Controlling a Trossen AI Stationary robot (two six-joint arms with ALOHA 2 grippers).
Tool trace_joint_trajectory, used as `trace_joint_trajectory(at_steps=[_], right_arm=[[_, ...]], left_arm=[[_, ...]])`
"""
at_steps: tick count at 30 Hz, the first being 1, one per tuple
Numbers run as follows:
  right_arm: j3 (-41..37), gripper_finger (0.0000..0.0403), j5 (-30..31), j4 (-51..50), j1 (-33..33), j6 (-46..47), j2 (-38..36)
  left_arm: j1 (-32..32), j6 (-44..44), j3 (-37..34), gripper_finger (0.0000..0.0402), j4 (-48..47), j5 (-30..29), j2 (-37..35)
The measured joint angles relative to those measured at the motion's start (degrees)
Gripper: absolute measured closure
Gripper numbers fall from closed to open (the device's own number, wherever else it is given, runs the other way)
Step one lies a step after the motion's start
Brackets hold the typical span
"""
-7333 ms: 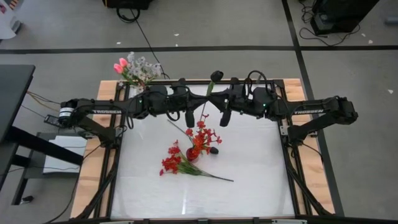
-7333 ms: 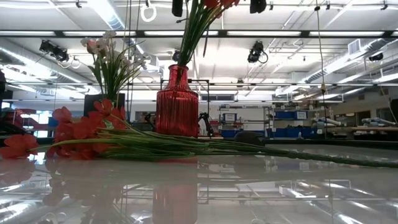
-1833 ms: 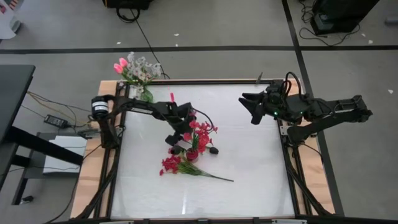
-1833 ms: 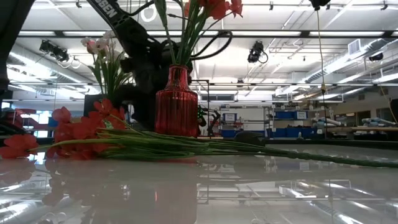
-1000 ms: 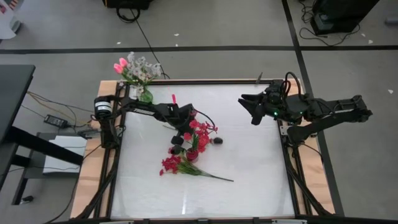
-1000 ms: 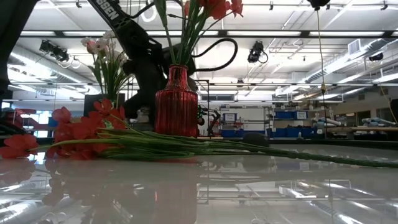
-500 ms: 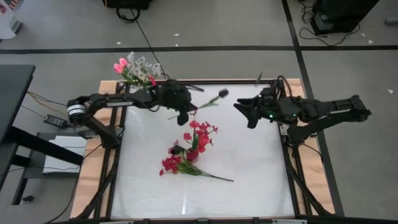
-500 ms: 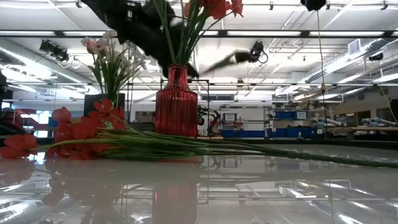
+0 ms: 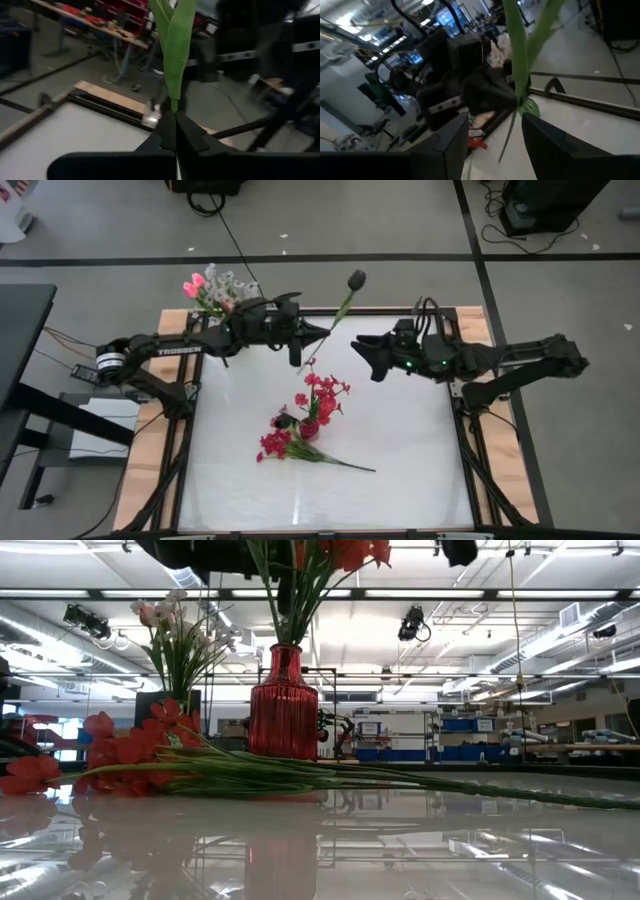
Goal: Sort flowers into vase by color
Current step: Put the black flowers into the red flower vase
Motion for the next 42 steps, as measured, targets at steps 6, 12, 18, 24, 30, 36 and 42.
trace_joint_trajectory(at_steps=[6, 12, 18, 24, 30, 36, 42], right_arm=[[0.00, 0.0210, -6.24, 3.73, -3.76, -2.73, 3.10], [0.00, 0.0229, -13.87, 8.95, -6.67, -3.86, 6.35], [-0.02, 0.0343, -18.22, 9.65, -8.18, -4.19, 7.28], [0.00, 0.0384, -19.96, 9.18, -9.08, -8.70, 6.95], [-0.02, 0.0384, -26.50, 7.78, -11.73, -12.76, 7.34], [-0.02, 0.0384, -33.02, 7.80, -14.45, -14.52, 7.32], [-0.02, 0.0384, -37.79, 8.04, -16.26, -15.67, 7.32]], left_arm=[[-3.59, -3.76, 0.01, 0.0401, 0.95, 1.34, 0.01], [-5.57, -3.77, 0.01, 0.0401, 0.47, 1.42, 0.01], [-5.62, -3.78, 0.01, 0.0401, 0.20, 1.32, 0.01], [-5.66, -1.40, 0.01, 0.0370, 0.24, 1.76, 0.01], [-5.03, -2.05, 0.01, 0.0284, 0.01, 1.82, 0.03], [-4.23, -2.32, 0.01, 0.0240, -1.27, 2.60, 0.03], [-3.86, -3.16, 0.01, 0.0238, -1.50, 2.74, 0.06]])
